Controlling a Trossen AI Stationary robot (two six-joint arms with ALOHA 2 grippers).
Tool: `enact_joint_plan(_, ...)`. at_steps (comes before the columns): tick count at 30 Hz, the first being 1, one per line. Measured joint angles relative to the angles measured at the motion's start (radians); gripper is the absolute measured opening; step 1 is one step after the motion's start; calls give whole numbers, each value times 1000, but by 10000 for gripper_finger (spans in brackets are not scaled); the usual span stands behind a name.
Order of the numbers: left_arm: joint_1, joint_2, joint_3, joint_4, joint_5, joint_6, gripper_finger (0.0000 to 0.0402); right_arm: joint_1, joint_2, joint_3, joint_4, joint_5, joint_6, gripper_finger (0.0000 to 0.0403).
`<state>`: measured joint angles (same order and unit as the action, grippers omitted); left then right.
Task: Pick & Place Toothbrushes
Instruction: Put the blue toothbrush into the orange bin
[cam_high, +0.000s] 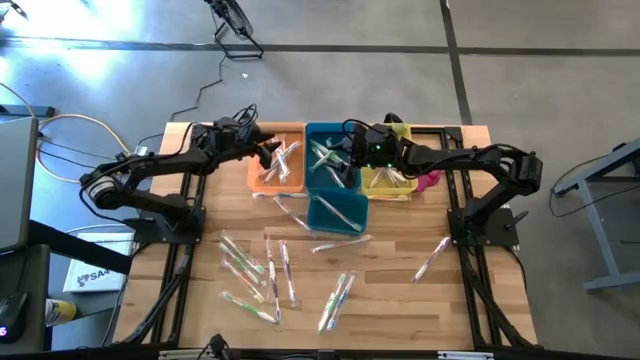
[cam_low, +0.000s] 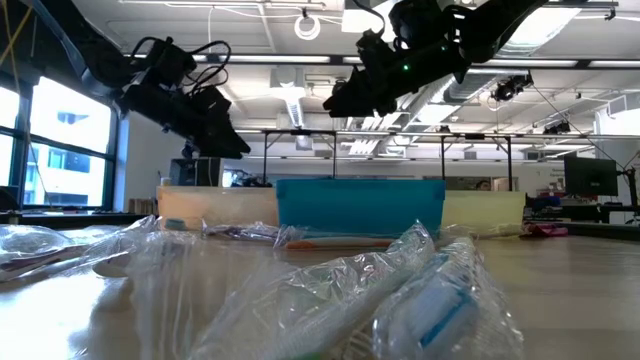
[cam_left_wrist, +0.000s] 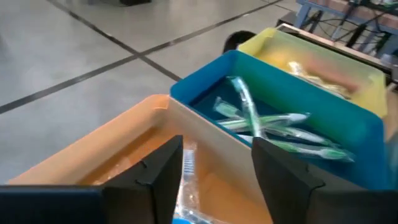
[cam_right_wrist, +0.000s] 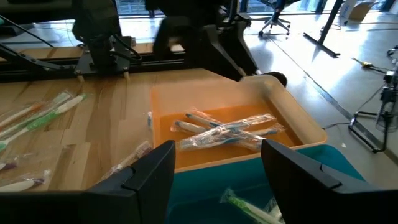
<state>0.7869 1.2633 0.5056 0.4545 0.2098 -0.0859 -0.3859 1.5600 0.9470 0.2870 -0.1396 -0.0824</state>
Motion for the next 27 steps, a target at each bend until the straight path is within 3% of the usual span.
enact_joint_plan(11,-70,-197,0,-171,-12,55,103,-1,-7,0,-29,46,-27,212)
enact_joint_plan(16,-92,-198,-2,-163,-38,56,75,-2,-60,0,-170,77,-47,150)
enact_joint_plan(23,-138,-198,-52,-62,-46,55,31,-3,-168,0,-298,88,-45,26)
enact_joint_plan(27,-178,-198,-71,-52,-129,55,5,-3,-213,0,-355,88,-39,5)
